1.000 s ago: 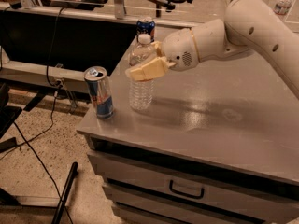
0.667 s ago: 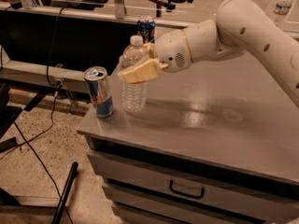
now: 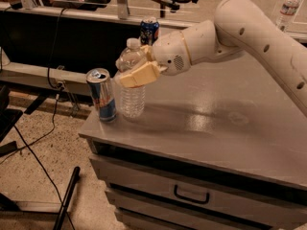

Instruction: Move water bottle near redbull can

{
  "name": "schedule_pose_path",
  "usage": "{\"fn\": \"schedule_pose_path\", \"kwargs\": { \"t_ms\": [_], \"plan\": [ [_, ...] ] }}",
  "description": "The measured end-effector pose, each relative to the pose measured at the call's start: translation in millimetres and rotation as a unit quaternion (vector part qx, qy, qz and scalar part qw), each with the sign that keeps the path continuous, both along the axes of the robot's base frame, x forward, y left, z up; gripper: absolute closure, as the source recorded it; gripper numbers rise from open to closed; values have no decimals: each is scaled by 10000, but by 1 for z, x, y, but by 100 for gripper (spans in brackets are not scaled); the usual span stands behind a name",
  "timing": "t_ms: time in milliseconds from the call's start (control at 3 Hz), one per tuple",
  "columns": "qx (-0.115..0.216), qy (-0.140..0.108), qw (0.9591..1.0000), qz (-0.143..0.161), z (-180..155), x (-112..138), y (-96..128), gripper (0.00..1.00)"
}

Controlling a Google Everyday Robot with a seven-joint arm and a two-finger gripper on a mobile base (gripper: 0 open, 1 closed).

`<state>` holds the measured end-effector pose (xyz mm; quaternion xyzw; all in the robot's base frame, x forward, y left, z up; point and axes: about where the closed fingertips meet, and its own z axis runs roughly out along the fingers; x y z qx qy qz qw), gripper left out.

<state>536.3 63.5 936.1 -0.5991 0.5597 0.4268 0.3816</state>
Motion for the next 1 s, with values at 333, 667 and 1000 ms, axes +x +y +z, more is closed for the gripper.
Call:
{"fn": "schedule_pose_path", "kwargs": {
  "t_ms": [333, 667, 1000],
  "plan": [
    [0, 2, 10000, 27, 0, -1, 3, 55],
    [-1, 3, 10000, 48, 0, -2, 5, 31],
    [-1, 4, 10000, 71, 0, -3, 7, 9]
  ]
}}
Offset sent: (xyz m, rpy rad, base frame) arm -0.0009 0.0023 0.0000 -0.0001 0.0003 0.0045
